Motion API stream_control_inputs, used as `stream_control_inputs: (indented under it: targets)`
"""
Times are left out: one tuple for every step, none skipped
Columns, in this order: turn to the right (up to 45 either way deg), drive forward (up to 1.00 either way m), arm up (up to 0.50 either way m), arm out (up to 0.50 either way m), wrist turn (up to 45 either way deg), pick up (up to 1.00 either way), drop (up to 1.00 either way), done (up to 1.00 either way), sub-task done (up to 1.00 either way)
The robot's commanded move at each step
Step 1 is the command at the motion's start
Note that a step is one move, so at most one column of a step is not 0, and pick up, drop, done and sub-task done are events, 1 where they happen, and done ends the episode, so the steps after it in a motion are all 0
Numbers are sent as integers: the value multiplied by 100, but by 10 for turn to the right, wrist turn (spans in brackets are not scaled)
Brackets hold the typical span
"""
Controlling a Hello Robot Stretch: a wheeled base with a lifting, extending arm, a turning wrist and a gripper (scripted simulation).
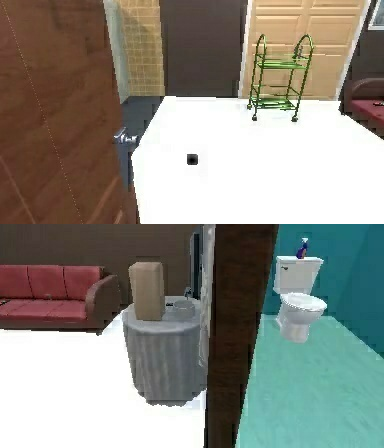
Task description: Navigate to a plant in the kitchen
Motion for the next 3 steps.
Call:
stream_control_inputs:
  targets:
    - [0, 100, 0, 0, 0, 0, 0, 0, 0]
    - [-270, 0, 0, 0, 0, 0, 0, 0, 0]
    - [0, 15, 0, 0, 0, 0, 0, 0, 0]
